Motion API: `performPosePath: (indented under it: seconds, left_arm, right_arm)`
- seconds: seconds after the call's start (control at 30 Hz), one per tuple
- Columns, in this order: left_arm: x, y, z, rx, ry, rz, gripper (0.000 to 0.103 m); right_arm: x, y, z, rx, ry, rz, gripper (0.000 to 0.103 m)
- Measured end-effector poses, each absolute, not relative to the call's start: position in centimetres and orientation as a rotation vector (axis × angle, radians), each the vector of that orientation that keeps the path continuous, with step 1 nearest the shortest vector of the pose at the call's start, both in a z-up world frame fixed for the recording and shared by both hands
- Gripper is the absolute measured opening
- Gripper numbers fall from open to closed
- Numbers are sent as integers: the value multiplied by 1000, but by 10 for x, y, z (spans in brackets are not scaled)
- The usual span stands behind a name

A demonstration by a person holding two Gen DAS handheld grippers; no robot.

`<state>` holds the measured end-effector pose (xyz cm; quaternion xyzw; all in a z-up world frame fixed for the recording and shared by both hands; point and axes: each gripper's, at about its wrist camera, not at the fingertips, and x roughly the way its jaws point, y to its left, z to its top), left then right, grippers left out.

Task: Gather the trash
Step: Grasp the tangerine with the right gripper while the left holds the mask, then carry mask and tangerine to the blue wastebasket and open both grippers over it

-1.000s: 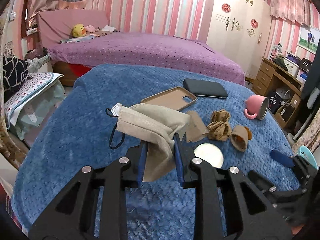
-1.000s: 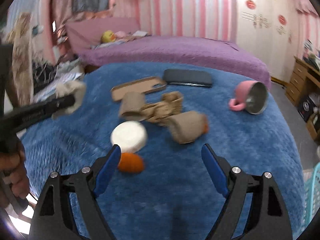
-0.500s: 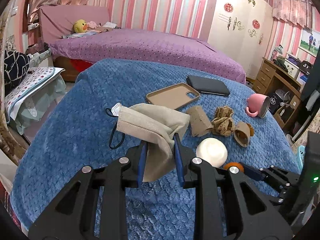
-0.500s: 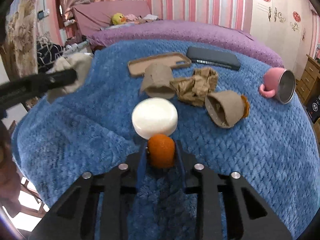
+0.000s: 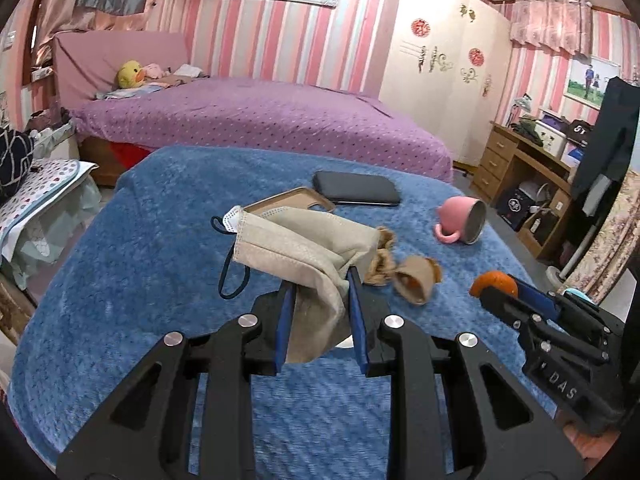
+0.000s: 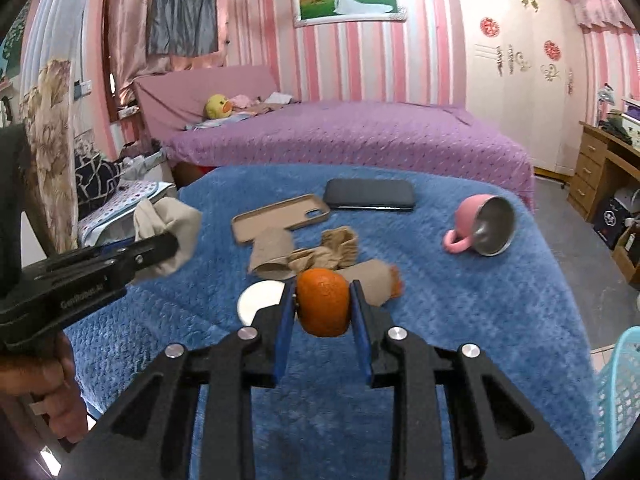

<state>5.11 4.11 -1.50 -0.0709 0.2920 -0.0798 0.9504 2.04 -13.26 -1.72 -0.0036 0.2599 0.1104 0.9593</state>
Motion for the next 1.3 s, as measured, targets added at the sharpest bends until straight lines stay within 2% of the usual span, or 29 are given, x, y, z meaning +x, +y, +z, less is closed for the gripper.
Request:
performPosePath:
  seconds: [0.43, 1.3]
  left_arm:
    - [47, 0, -9, -115, 573, -204, 24]
    - [41, -76, 2, -88, 538, -308, 24]
  right_arm:
    - [0, -181, 6, -50, 465, 156, 27]
    - [-22, -290, 25, 70, 445, -5, 28]
